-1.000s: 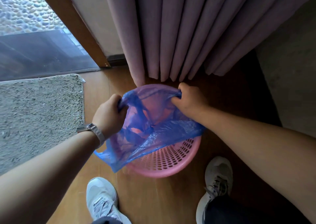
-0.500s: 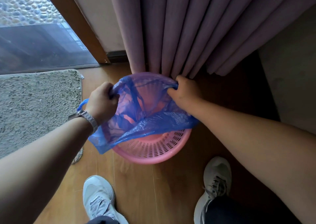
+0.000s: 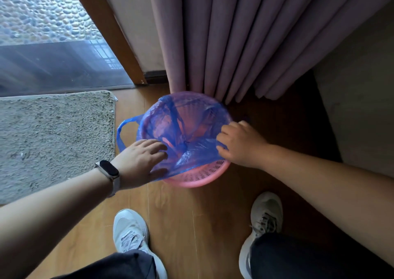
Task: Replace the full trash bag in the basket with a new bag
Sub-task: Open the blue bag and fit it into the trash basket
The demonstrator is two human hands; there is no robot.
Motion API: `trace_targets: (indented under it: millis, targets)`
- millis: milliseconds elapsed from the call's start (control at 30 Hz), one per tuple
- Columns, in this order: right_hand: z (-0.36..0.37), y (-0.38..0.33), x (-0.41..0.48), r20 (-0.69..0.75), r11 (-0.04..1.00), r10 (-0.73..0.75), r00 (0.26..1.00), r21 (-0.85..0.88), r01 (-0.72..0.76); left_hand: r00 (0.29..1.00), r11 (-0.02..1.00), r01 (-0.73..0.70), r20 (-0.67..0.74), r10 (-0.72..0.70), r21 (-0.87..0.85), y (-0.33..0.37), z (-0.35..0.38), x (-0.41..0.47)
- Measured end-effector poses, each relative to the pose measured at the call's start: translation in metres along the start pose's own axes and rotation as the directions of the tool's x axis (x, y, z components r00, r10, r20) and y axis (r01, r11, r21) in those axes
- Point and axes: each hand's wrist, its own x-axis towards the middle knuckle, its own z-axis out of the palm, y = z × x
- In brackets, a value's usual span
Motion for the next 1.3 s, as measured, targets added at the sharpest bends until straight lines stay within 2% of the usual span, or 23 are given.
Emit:
trace_targets:
  millis: [133, 267, 367, 500, 600, 733, 833, 967, 1100, 1300]
  targets:
    - [-0.002, 0.001, -0.016, 0.146, 0.991, -0.123, 0.982, -0.026, 0.128, 1.000, 0.995, 0.014, 0.028, -0.011, -0.095, 0.008, 0.010, -0.015]
    - [0.000, 0.000, -0.021, 0.037, 0.984, -0.170, 0.985, 0.051, 0.169, 0.999, 0.997, -0.015, 0.035, 0.018, -0.079, 0.004, 0.023, -0.020]
    - [0.003, 0.003, -0.029, -0.009, 0.966, -0.229, 0.973, 0.120, 0.228, 0.997, 0.995, -0.072, -0.041, 0.069, -0.064, 0.002, 0.032, -0.023]
    - [0.011, 0.009, -0.045, -0.012, 0.946, -0.282, 0.959, 0.163, 0.280, 0.975, 0.984, -0.178, -0.140, 0.174, -0.022, 0.002, 0.036, -0.028]
    - [0.015, 0.012, -0.050, -0.021, 0.945, -0.284, 0.959, 0.166, 0.283, 0.971, 0.980, -0.195, -0.145, 0.189, -0.027, 0.004, 0.037, -0.029]
    - [0.019, 0.010, -0.055, 0.042, 0.937, -0.324, 0.945, 0.151, 0.314, 0.964, 0.967, -0.253, -0.098, 0.249, -0.026, -0.001, 0.032, -0.032]
    - [0.026, 0.013, -0.060, 0.027, 0.945, -0.312, 0.950, 0.108, 0.307, 0.955, 0.955, -0.293, -0.029, 0.294, 0.040, -0.008, 0.035, -0.042]
    - [0.031, 0.015, -0.062, 0.000, 0.957, -0.283, 0.959, 0.071, 0.282, 0.977, 0.966, -0.211, 0.010, 0.212, 0.146, -0.017, 0.038, -0.047]
    - [0.033, 0.016, -0.069, -0.013, 0.961, -0.269, 0.963, 0.059, 0.270, 0.987, 0.983, -0.162, -0.001, 0.163, 0.087, -0.014, 0.033, -0.045]
    - [0.020, 0.000, -0.059, -0.149, 0.969, -0.175, 0.973, 0.147, 0.197, 0.981, 0.989, -0.150, -0.126, 0.151, 0.016, 0.002, 0.020, -0.036]
